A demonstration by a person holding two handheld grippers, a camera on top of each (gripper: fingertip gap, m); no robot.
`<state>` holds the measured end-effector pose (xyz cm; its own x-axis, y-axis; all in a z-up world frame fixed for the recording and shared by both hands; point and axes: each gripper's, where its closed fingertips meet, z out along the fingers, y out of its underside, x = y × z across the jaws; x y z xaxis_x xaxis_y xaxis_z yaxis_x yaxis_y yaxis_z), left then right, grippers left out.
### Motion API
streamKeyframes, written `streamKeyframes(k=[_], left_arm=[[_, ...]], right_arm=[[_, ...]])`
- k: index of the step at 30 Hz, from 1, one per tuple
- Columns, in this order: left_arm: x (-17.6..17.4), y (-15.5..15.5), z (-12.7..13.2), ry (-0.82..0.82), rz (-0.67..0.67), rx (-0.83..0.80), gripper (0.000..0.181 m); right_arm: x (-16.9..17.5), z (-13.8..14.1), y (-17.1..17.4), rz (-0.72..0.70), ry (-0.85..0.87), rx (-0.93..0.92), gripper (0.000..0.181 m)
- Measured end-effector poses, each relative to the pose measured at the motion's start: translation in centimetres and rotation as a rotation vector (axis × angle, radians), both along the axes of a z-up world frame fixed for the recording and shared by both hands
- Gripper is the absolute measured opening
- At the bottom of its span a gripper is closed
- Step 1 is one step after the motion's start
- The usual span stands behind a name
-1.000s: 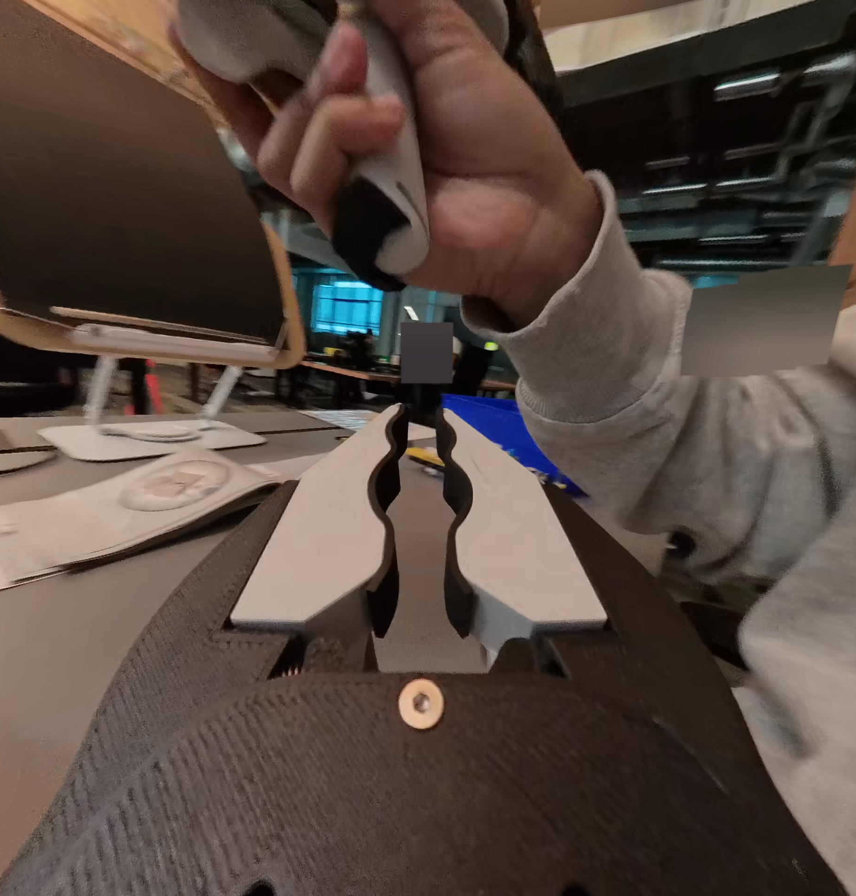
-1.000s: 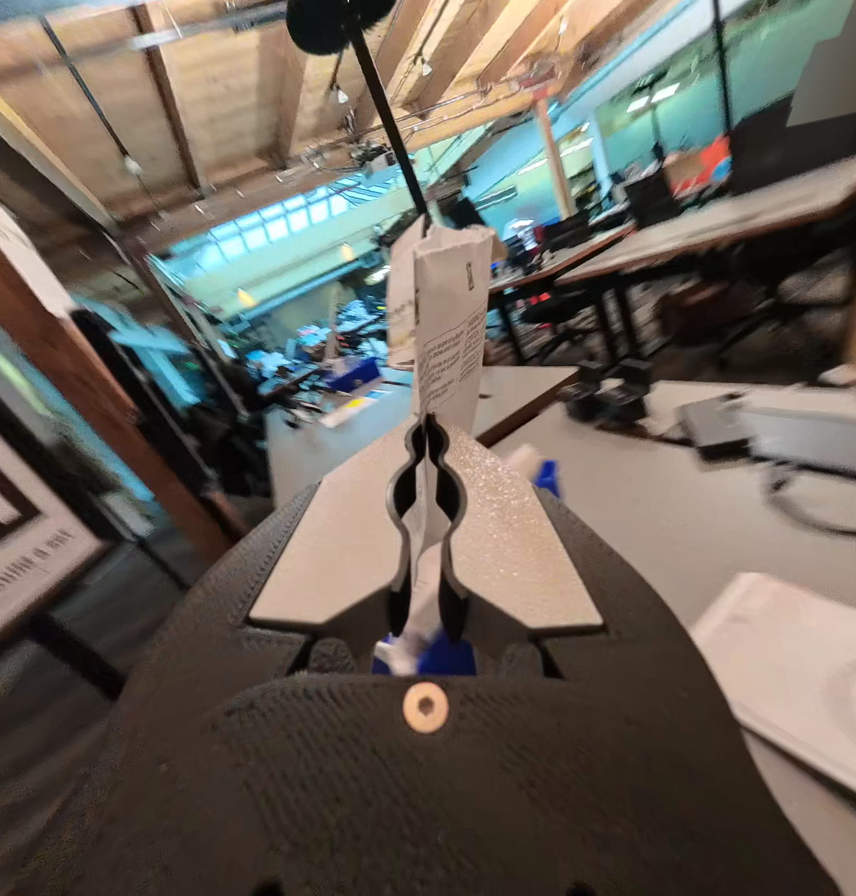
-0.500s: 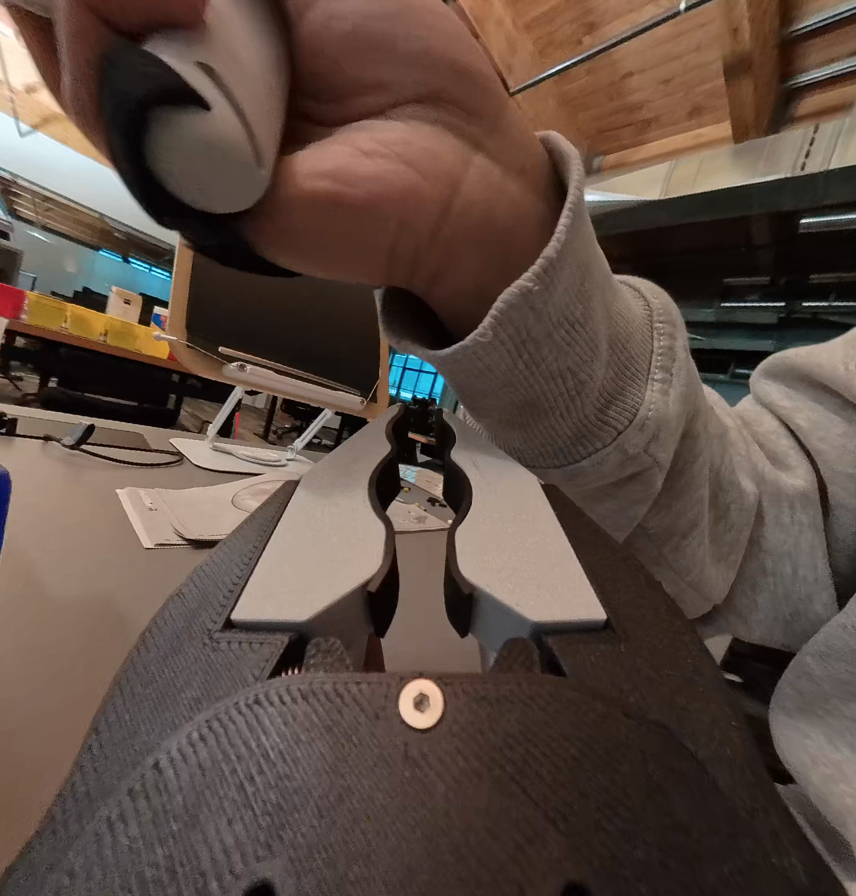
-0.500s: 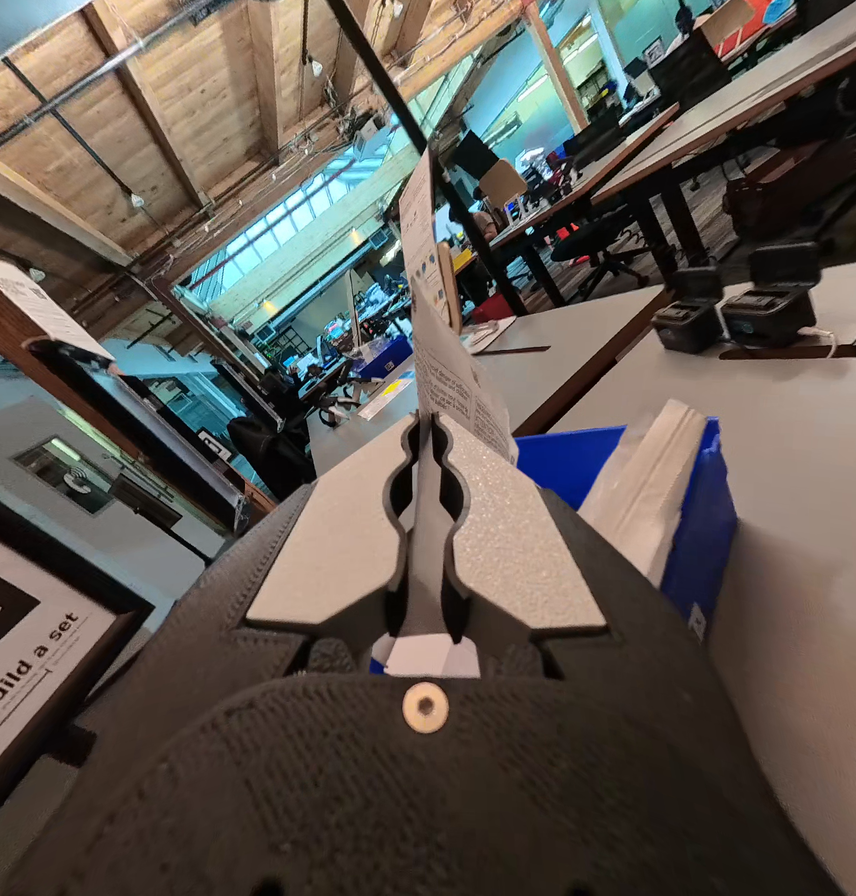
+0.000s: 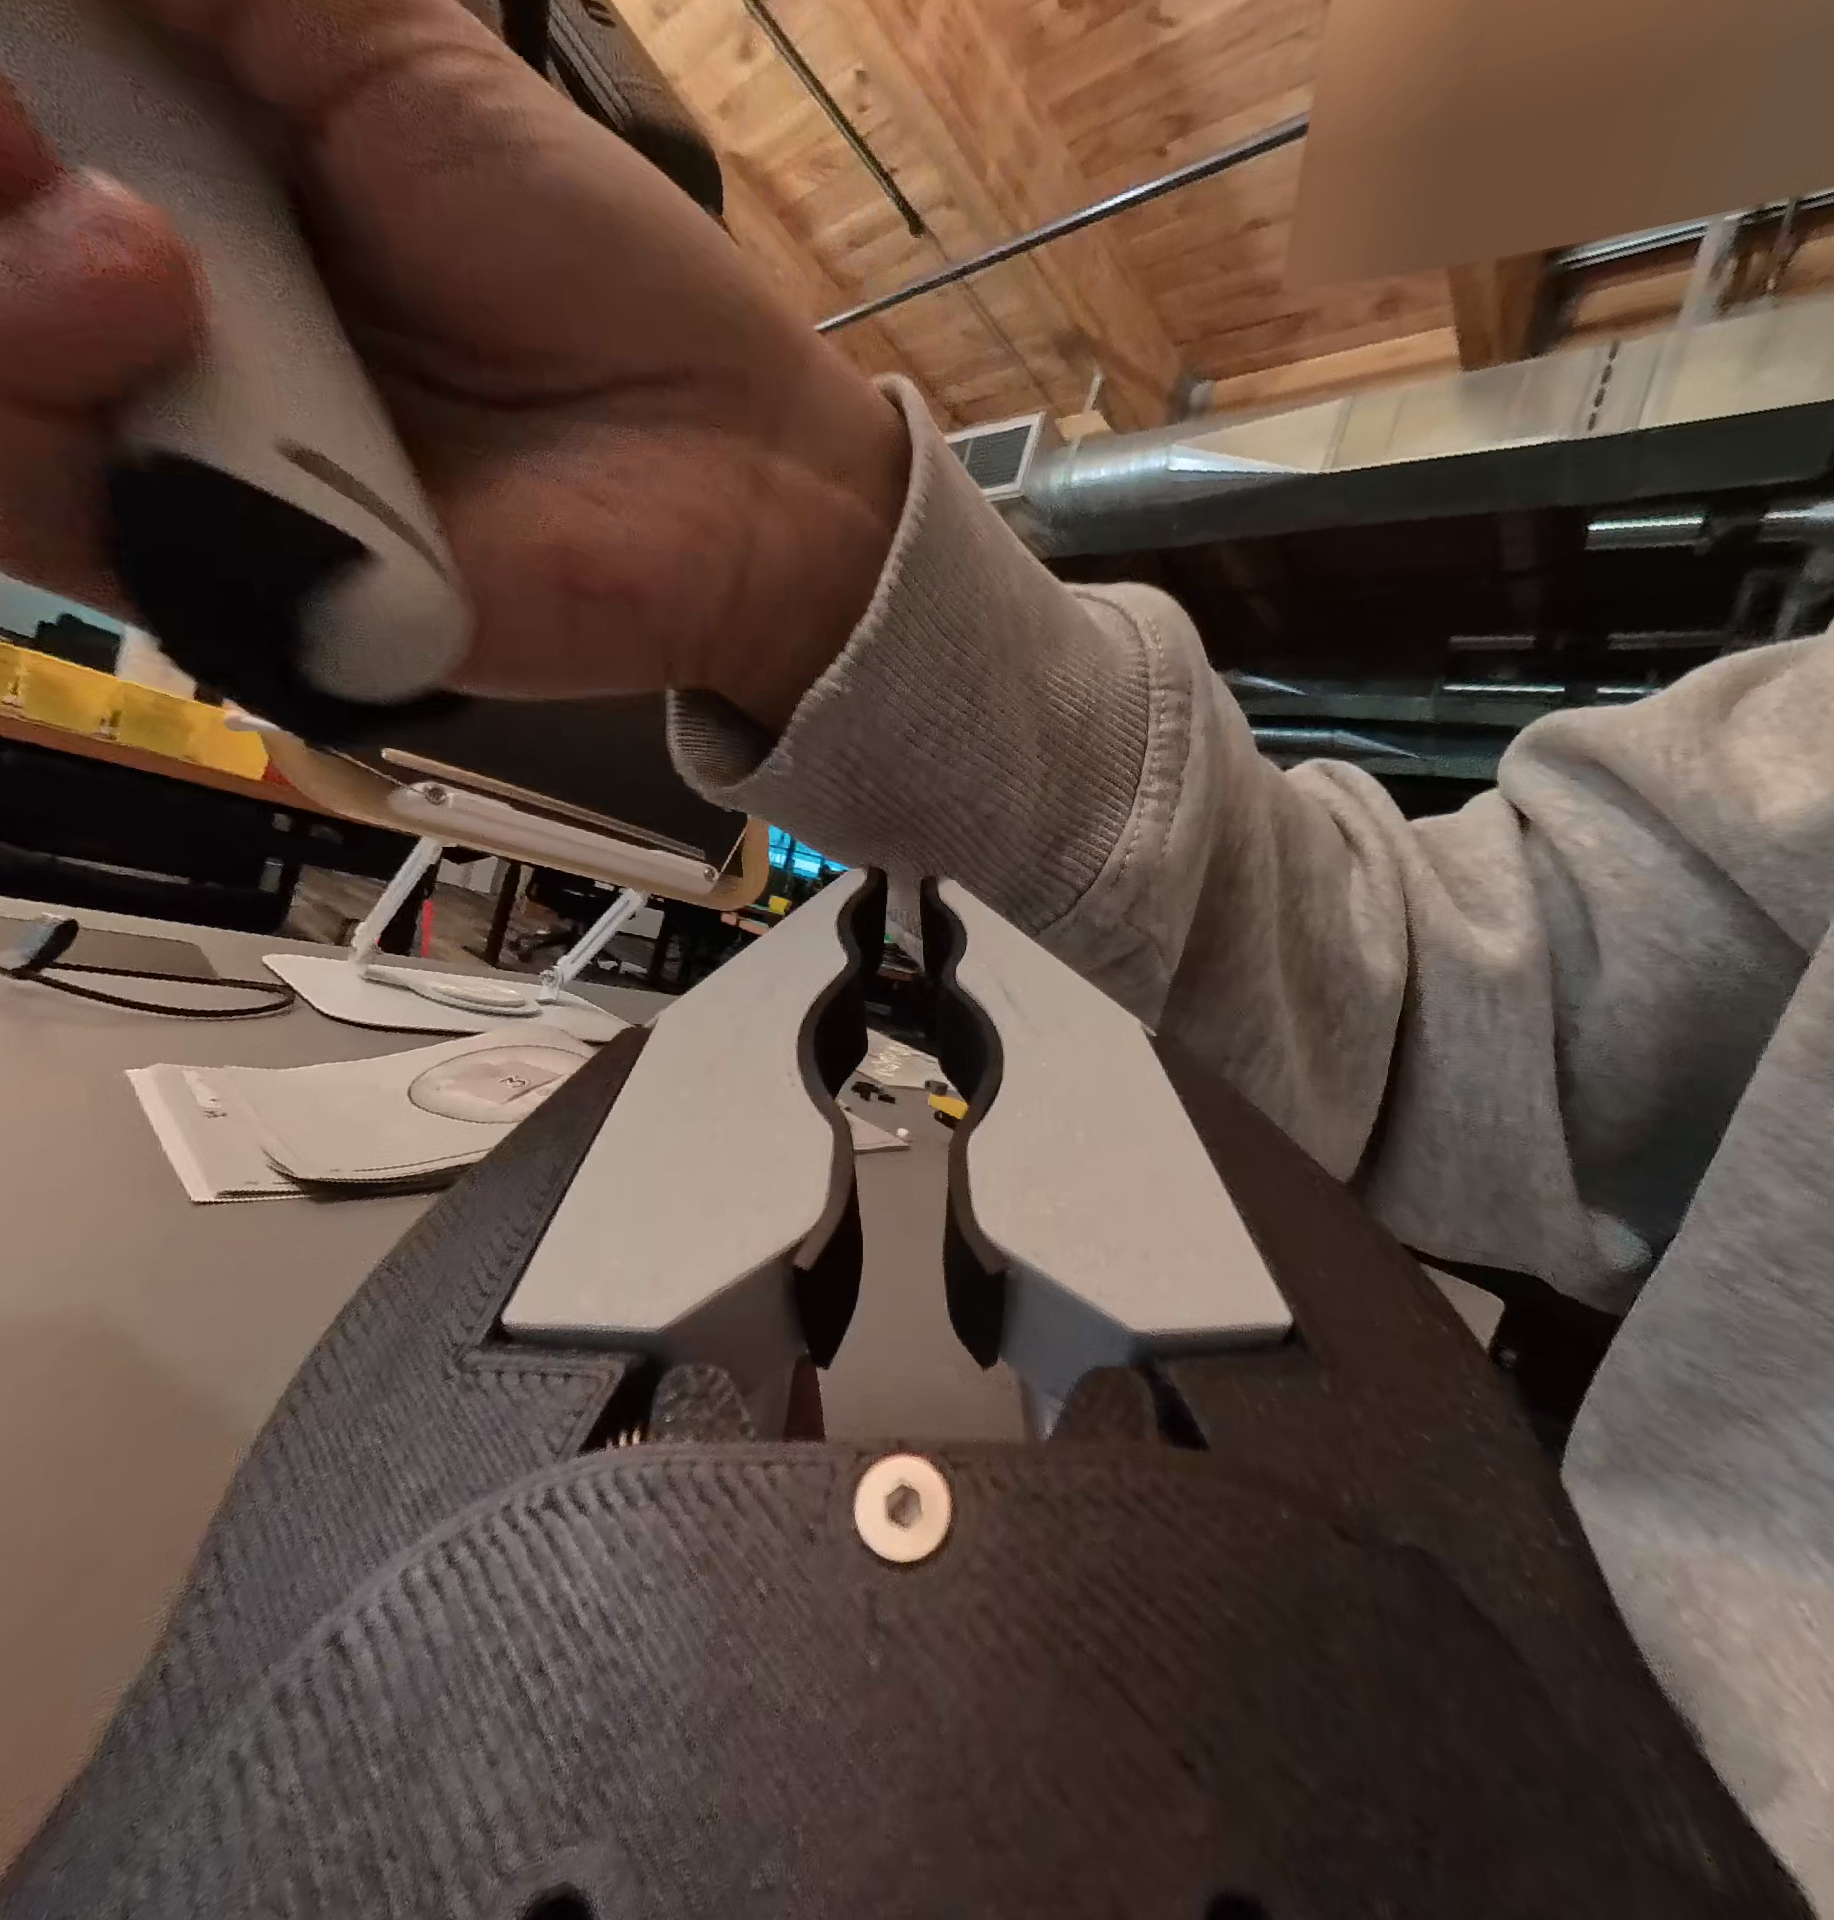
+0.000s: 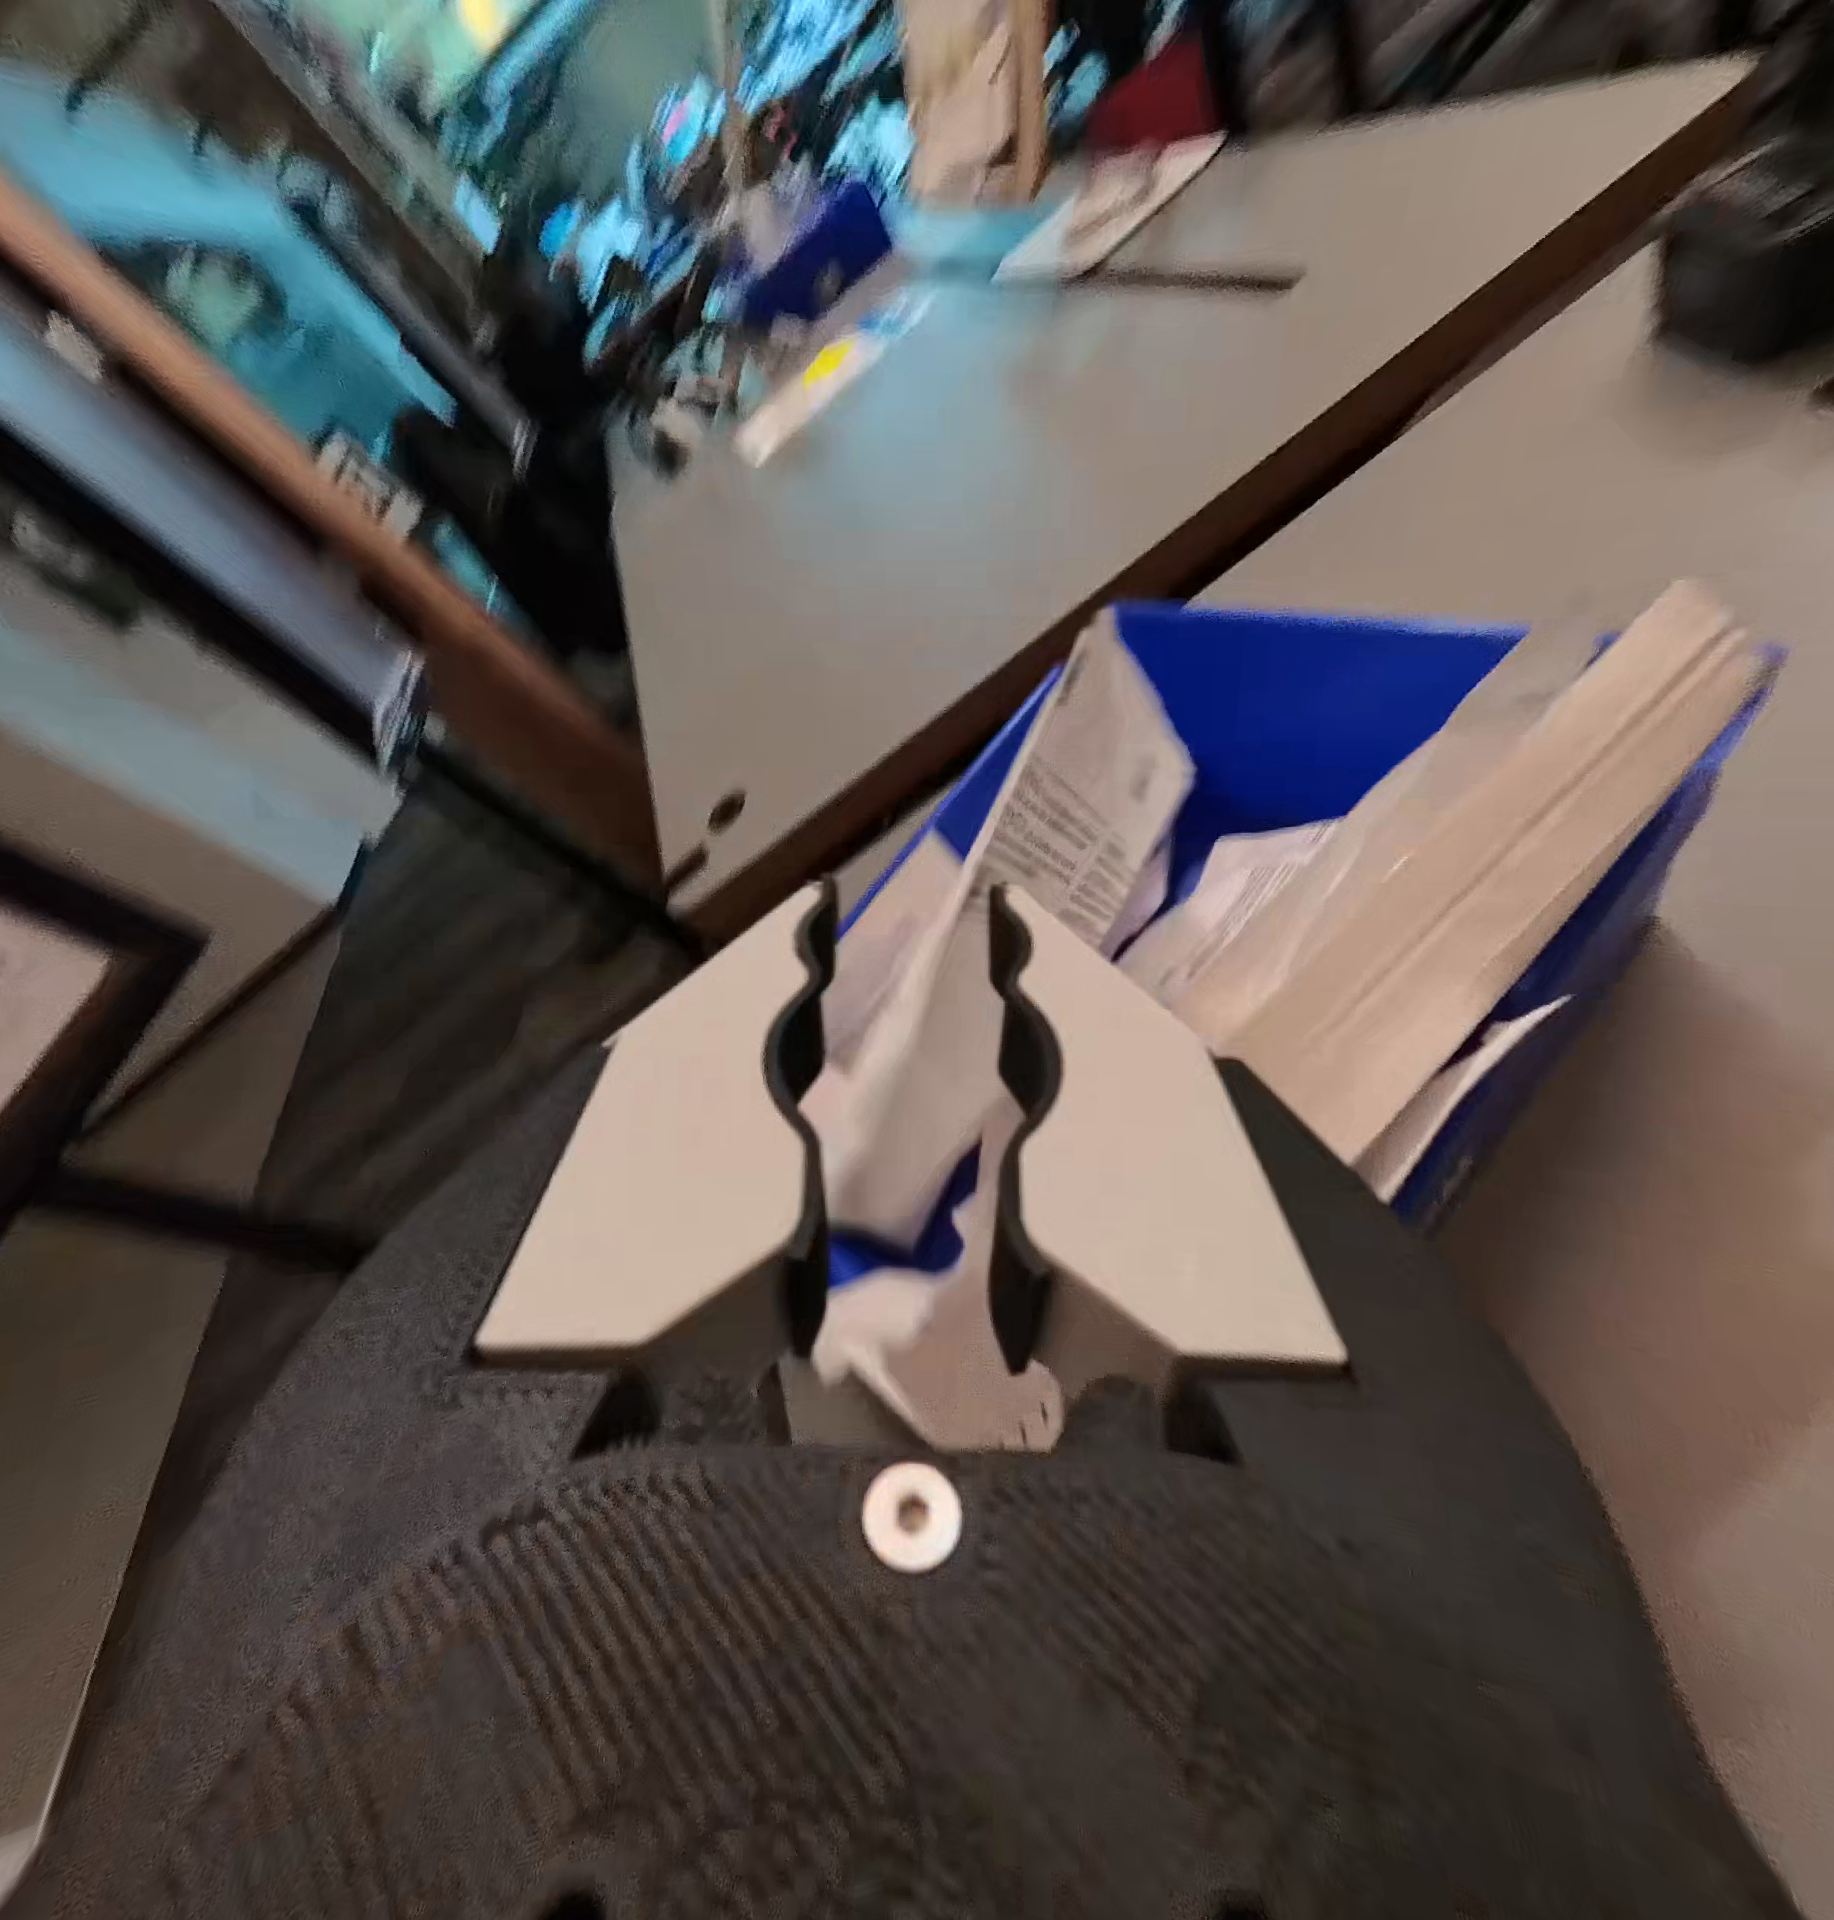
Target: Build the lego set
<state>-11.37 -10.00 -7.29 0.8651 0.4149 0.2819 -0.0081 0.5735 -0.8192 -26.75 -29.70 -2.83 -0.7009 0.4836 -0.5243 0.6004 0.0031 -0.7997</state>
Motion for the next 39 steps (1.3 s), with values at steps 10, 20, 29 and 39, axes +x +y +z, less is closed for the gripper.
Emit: streamKeyframes(k=[10, 20, 29, 39], left_arm=[[-0.2, 0.6, -0.4, -0.017, -0.007, -0.03, 0.006], [-0.1, 0.8, -0.6, -0.027, -0.003, -0.039, 0.007], [0.8, 5.0, -0.4, -0.077, -0.111, -0.084, 0.006], [-2.0, 10.5, 0.0, -0.266, -0.274, -0.156, 0.012]], right_arm=[[6.7, -1.7, 10.7, 0.274, -0.025, 0.102, 0.062], [0.5, -0.2, 35.3, -0.231, 0.257, 0.372, 0.048], [-7.9, -11.4, 64.1, -0.642, -0.013, 0.74, 0.027], [-14.5, -17.6, 67.0, -0.624, -0.275, 0.814, 0.03]])
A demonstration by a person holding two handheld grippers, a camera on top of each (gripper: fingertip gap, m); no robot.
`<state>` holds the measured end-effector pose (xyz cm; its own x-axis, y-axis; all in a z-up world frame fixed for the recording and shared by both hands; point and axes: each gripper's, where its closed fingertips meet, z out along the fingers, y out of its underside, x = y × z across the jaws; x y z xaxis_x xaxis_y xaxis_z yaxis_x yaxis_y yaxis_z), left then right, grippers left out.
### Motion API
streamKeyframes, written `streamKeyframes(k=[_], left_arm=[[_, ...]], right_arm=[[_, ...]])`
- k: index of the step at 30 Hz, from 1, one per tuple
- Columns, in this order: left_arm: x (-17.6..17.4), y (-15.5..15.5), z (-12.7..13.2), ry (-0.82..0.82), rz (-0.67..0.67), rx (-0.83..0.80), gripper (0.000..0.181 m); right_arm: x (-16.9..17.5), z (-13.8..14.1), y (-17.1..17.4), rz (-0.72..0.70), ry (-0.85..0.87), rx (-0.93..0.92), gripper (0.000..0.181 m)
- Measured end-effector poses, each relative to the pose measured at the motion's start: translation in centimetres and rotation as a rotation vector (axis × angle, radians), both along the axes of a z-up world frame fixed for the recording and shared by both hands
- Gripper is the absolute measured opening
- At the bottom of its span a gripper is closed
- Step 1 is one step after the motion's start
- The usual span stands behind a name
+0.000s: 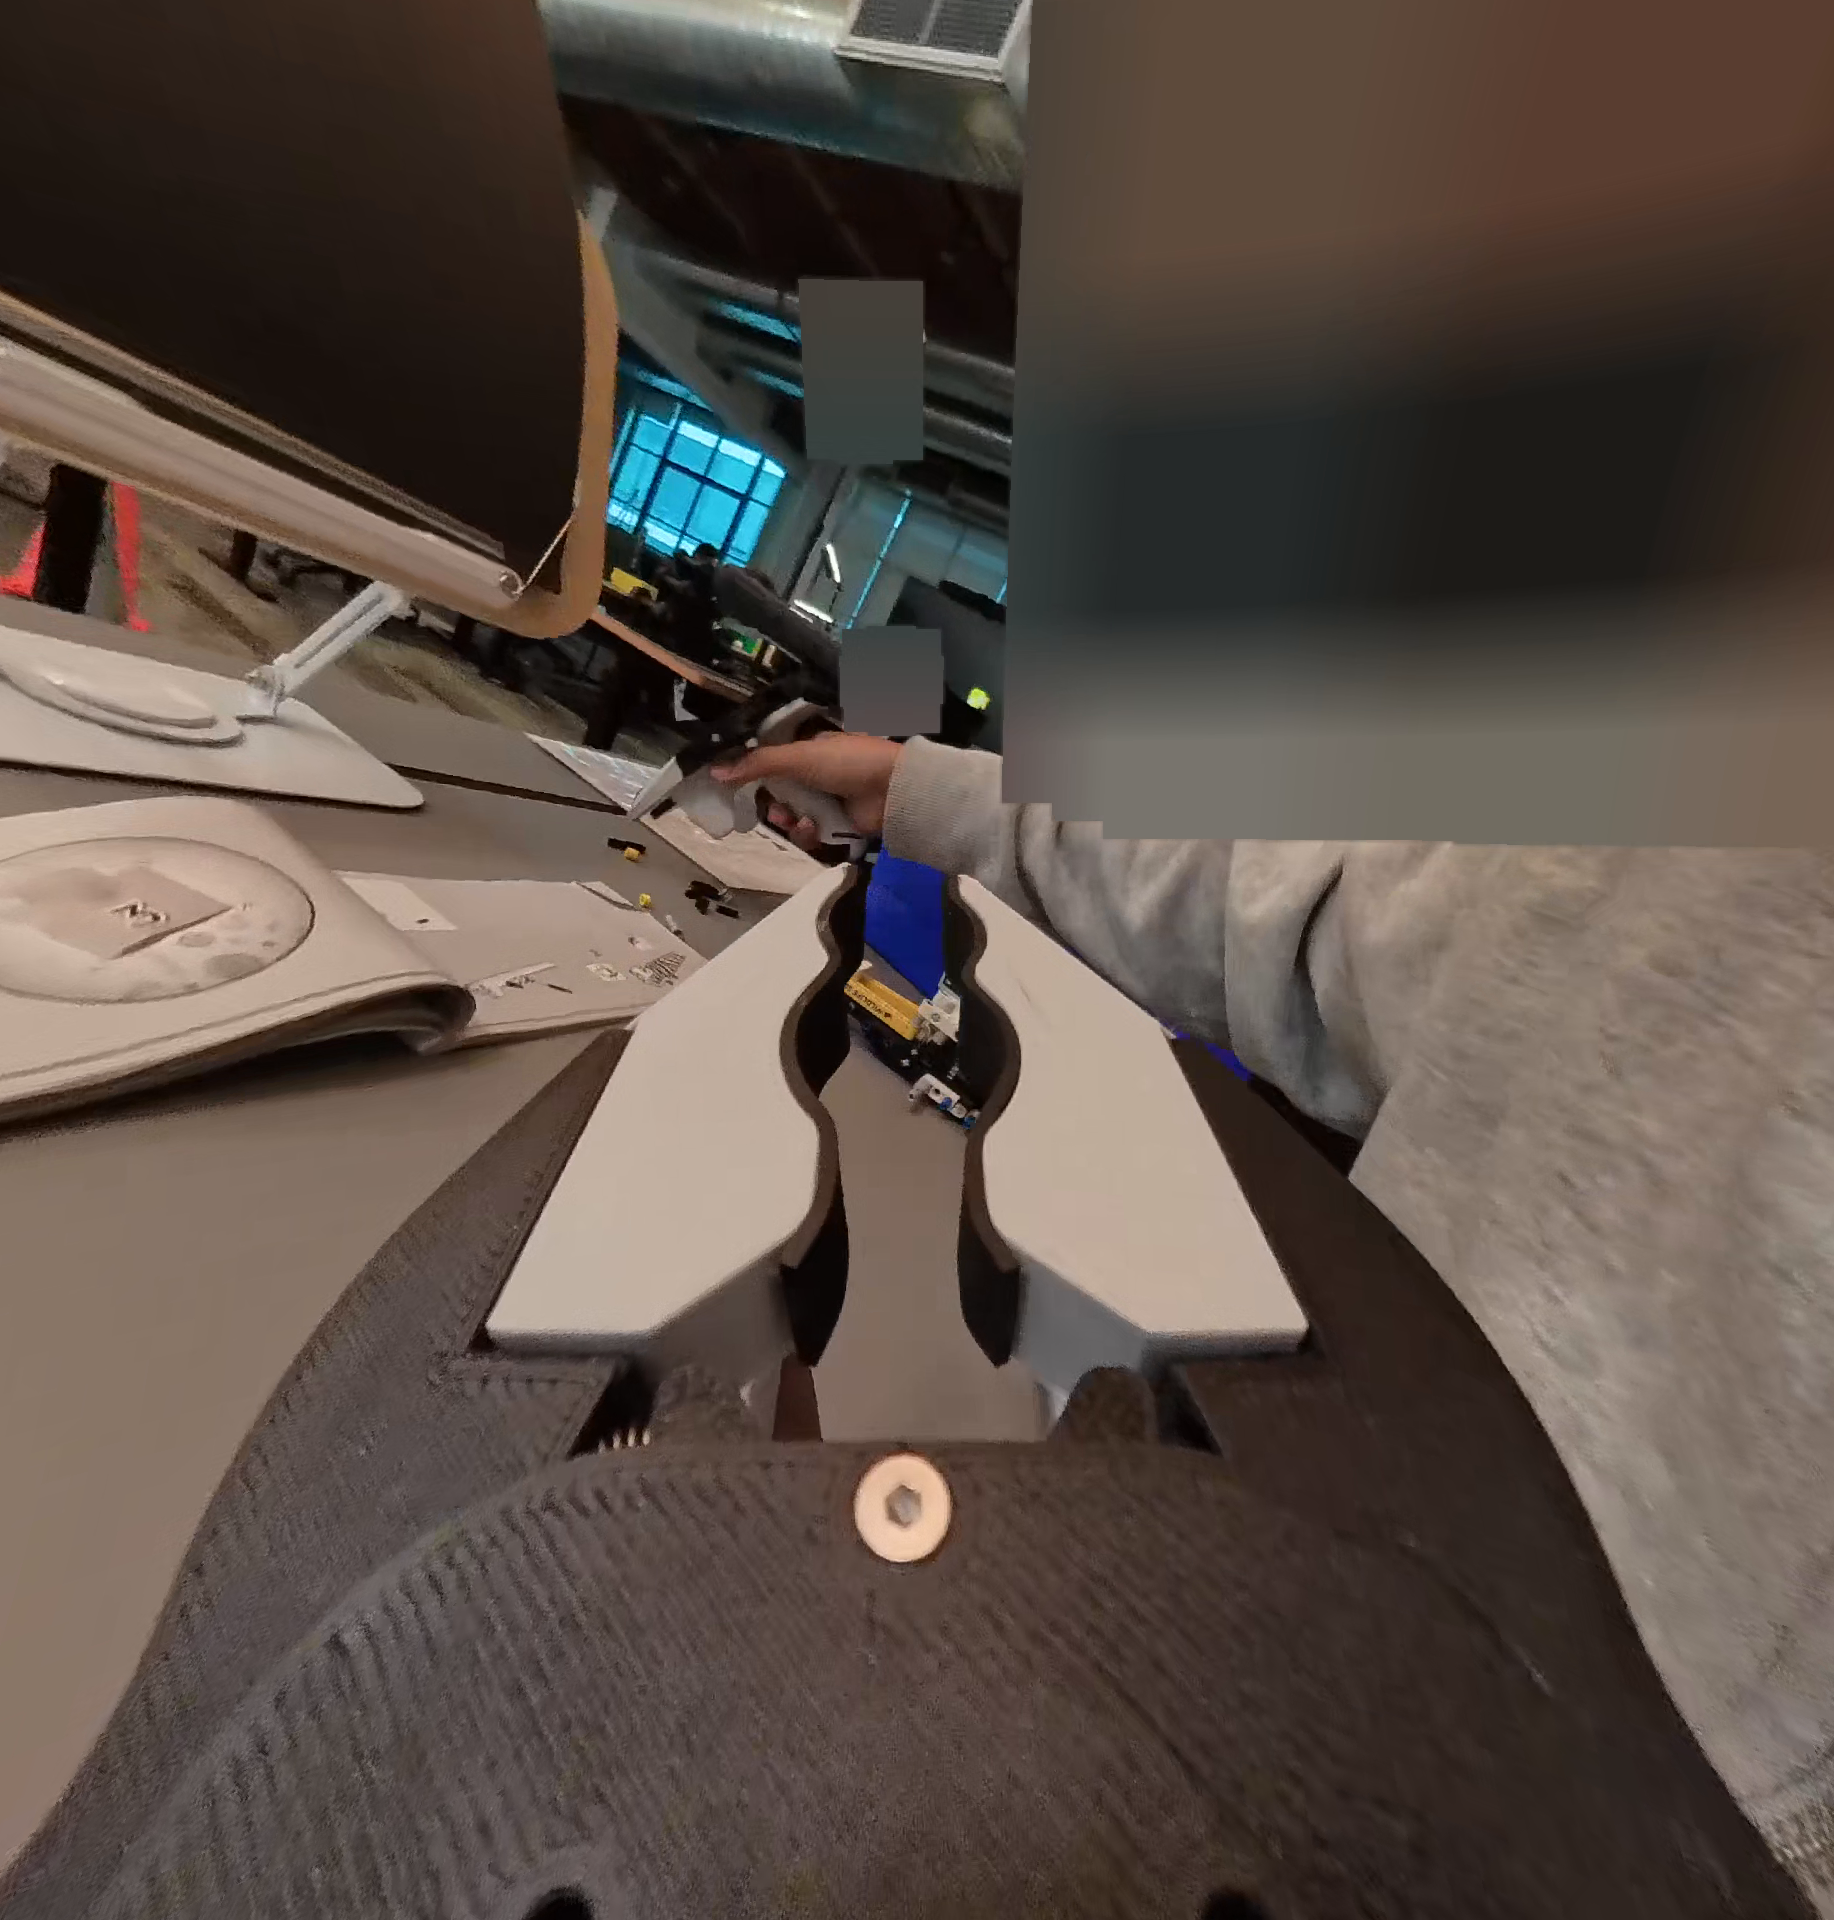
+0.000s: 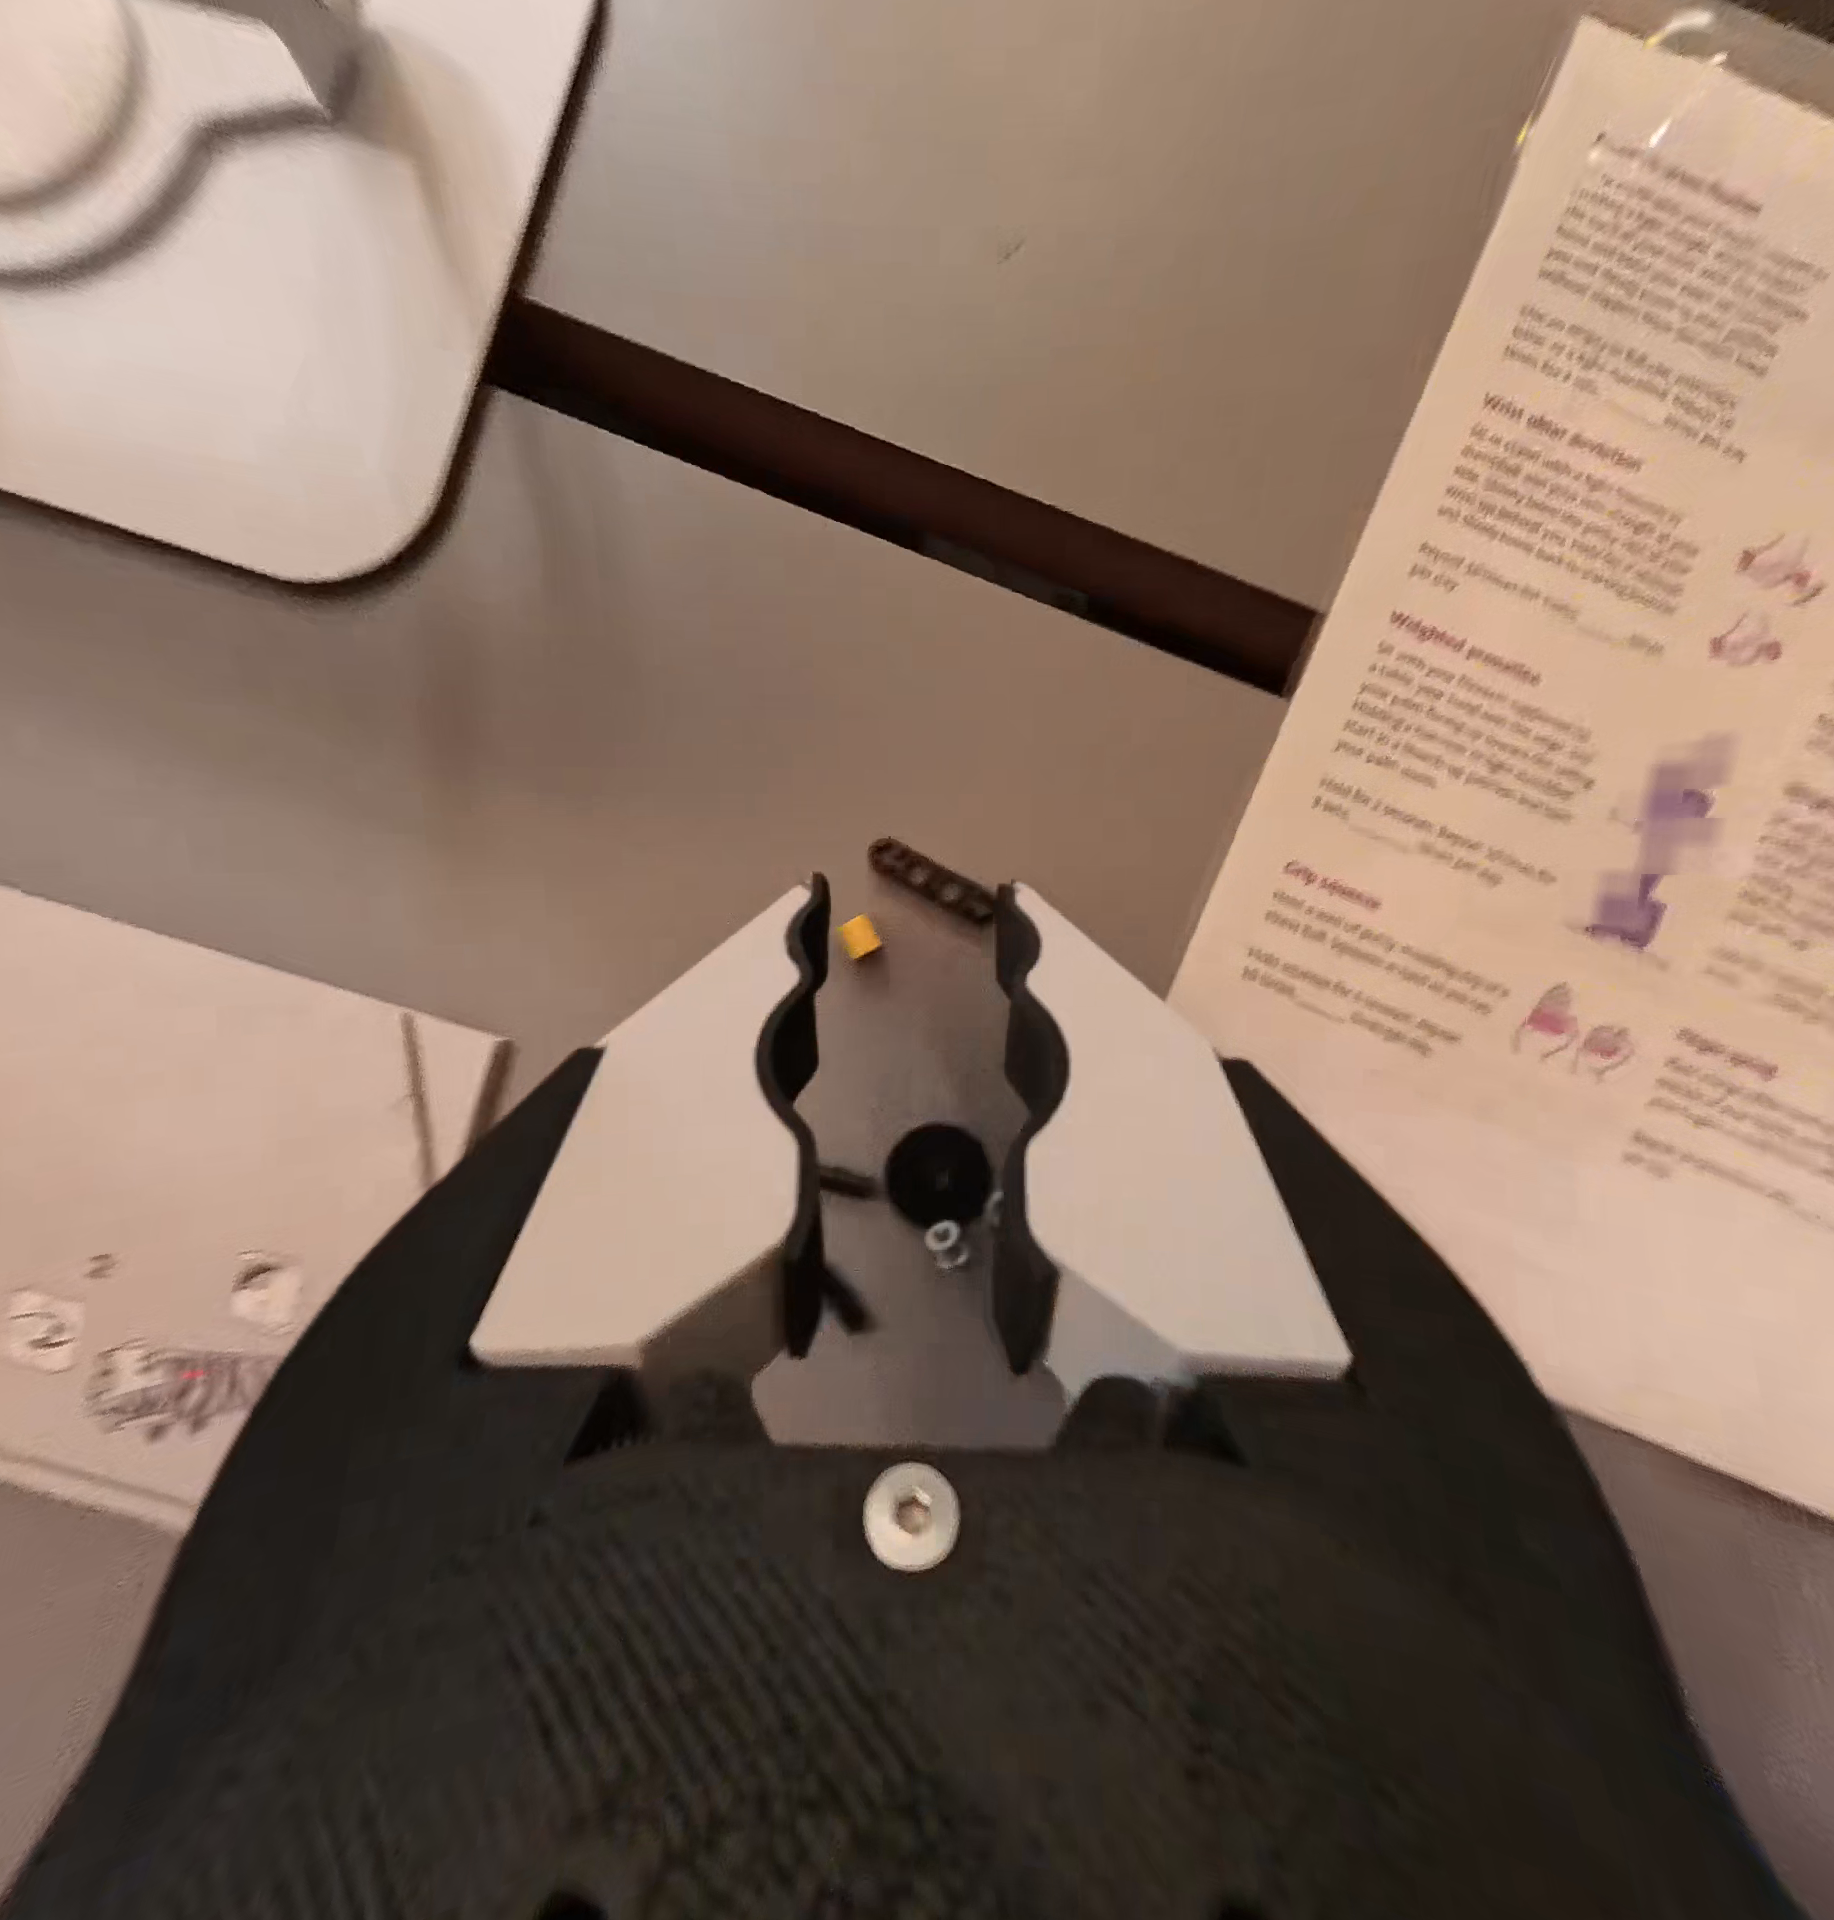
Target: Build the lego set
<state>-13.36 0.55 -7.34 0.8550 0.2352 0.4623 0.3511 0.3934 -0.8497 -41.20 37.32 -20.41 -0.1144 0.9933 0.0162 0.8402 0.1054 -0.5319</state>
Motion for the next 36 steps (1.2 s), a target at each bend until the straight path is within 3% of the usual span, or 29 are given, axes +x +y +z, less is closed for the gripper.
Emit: streamKeyframes(k=[4, 10, 16, 25, 30, 36], left_arm=[[-0.8, 1.3, -0.6, 0.091, 0.003, -0.056, 0.012], [-0.9, 2.9, -1.8, 0.176, -0.018, -0.126, 0.013], [-0.4, 3.3, -2.8, 0.229, -0.002, -0.187, 0.011], [-0.3, 3.2, -2.6, 0.231, -0.002, -0.178, 0.01], [-0.1, 3.4, -2.7, 0.243, -0.011, -0.183, 0.011], [-0.2, 3.3, -2.8, 0.251, -0.002, -0.192, 0.01]], right_arm=[[-1.5, -0.4, 0.4, 0.023, -0.012, 0.088, 0.026], [-2.1, -1.9, 0.6, -0.058, -0.035, 0.003, 0.016], [-0.6, -2.5, 0.1, -0.106, -0.066, -0.129, 0.009], [3.4, -2.2, -3.8, 0.004, -0.166, -0.141, 0.005], [2.0, -0.4, -0.4, -0.065, -0.056, 0.043, 0.013], [2.1, -2.5, 1.7, -0.179, -0.134, -0.027, 0.026]])
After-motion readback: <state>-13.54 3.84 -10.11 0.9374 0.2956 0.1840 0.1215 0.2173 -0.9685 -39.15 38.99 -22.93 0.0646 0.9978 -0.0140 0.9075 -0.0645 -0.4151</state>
